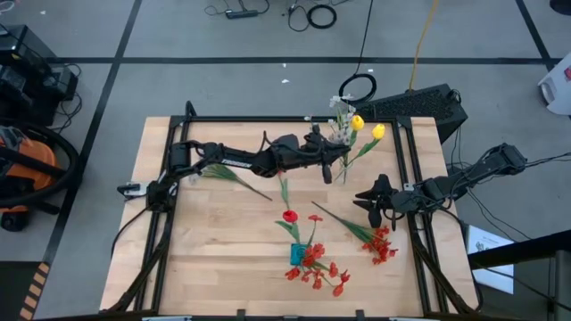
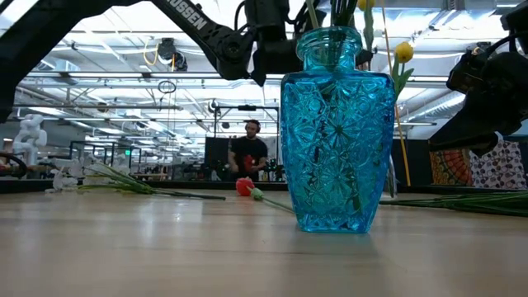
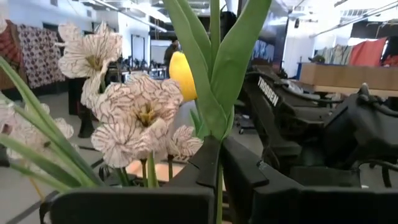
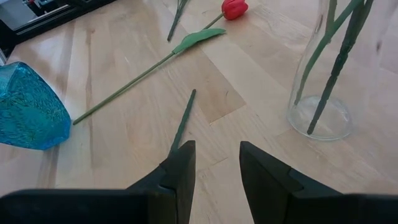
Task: Sort flowers into vase by color
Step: Put the yellow flower into the transparent vase, then put the orange flowers into the blue vase
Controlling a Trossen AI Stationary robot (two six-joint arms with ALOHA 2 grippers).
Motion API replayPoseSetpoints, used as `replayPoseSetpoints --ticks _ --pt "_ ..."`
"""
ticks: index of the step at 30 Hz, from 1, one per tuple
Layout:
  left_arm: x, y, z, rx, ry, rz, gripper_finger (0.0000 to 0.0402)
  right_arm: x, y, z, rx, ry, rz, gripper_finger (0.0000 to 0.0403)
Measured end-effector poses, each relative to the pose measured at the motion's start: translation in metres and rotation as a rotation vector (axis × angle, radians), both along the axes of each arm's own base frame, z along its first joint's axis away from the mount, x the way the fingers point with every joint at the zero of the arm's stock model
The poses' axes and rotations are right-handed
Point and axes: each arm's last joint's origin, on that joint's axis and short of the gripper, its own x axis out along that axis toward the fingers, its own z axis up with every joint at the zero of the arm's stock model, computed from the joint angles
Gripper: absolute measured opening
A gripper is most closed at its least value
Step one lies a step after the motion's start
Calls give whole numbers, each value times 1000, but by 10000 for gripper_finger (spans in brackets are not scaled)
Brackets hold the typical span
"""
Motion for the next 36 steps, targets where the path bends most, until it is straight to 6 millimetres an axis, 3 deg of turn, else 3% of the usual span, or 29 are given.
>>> replayPoseSetpoints --ticks 10,19,25,32,36 --pt "1 0 -15 -53 146 -3 95 0 0 0 0 1 0 116" --pt "0 0 -29 -113 293 -2 102 0 0 0 0 1 0 116" --pt "-9 -1 -21 -132 407 8 102 0 0 0 10 1 -5 116" --pt "-30 -10 12 -91 490 -64 102 -1 0 -2 16 14 -12 116" --pt "-49 -15 21 -90 504 -50 102 -1 0 -2 18 20 -15 116"
